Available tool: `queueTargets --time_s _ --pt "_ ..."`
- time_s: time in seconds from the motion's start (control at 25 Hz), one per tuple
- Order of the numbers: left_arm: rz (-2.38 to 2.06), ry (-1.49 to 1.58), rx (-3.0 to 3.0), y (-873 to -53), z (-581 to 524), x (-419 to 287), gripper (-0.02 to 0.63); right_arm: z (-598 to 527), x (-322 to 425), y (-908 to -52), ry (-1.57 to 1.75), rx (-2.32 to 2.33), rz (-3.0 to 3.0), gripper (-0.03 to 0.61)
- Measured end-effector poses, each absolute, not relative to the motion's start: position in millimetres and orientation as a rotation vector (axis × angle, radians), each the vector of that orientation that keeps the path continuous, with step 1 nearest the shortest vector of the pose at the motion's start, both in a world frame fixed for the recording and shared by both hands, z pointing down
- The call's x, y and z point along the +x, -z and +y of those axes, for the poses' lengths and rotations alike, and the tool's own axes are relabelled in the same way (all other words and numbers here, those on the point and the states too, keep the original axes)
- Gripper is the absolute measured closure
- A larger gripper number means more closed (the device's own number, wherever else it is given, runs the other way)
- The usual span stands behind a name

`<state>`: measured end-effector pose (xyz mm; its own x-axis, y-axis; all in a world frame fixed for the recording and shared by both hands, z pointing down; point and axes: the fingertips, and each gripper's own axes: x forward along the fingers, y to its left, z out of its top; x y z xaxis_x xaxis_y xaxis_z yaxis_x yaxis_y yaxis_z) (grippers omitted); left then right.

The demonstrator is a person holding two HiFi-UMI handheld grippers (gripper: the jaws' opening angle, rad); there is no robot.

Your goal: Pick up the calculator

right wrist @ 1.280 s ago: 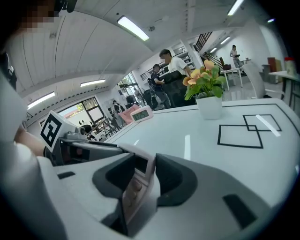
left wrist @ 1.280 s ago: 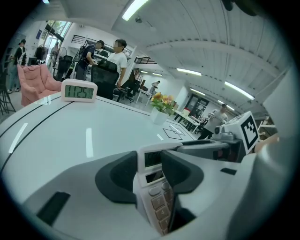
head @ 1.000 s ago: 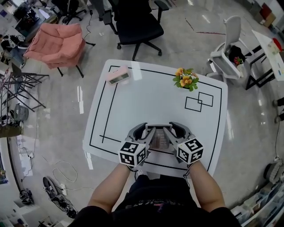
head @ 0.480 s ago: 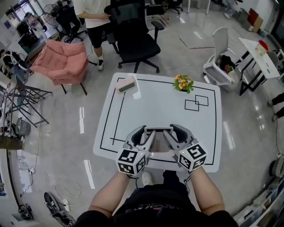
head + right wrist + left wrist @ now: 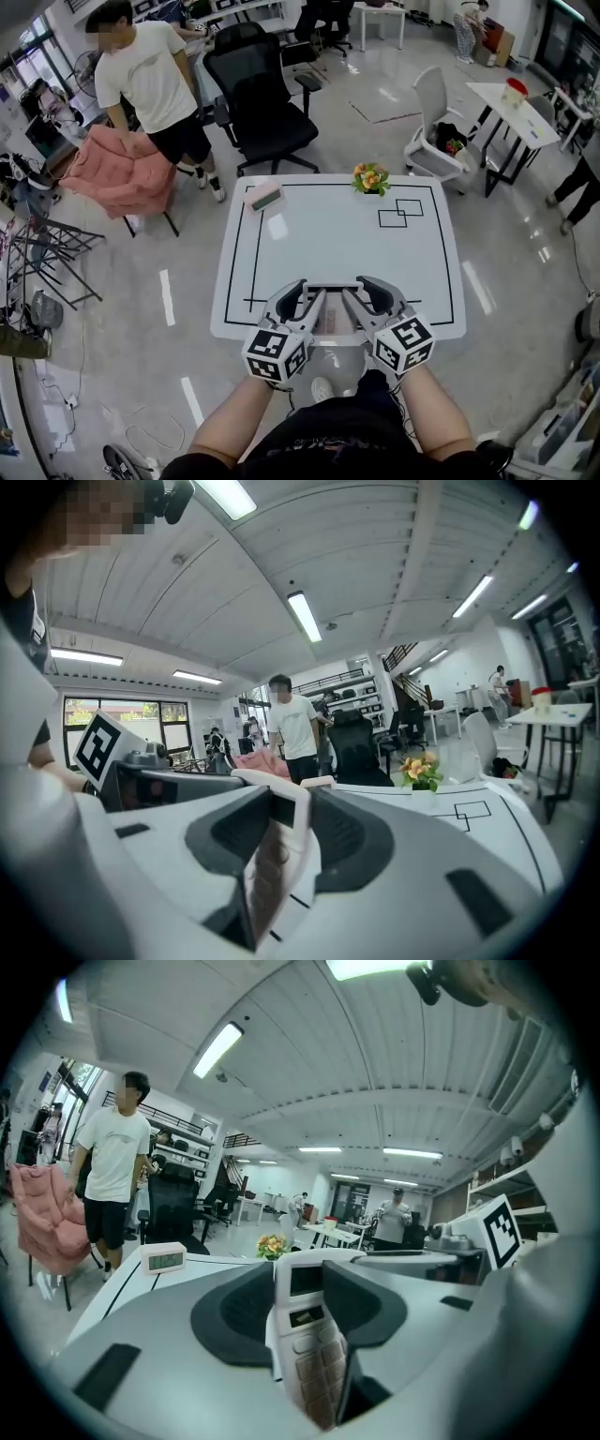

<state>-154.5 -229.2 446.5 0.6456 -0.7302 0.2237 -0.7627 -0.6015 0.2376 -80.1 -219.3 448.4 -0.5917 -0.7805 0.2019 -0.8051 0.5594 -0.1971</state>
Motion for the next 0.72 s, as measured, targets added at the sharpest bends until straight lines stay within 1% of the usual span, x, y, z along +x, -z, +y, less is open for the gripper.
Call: queueTargets --time_s 0.32,0.72 --pt "-1.156 -0.118 2.575 -436.6 -198.3 -136.2 0.449 -186.2 -61.7 -437.2 -0.391 1.418 -2.666 0.437" --pt "-1.214 -0.138 2.539 -440.3 -142.1 -75.1 0.449 -133.7 -0.3 -441.3 -0.409 1.345 -2.703 0.437"
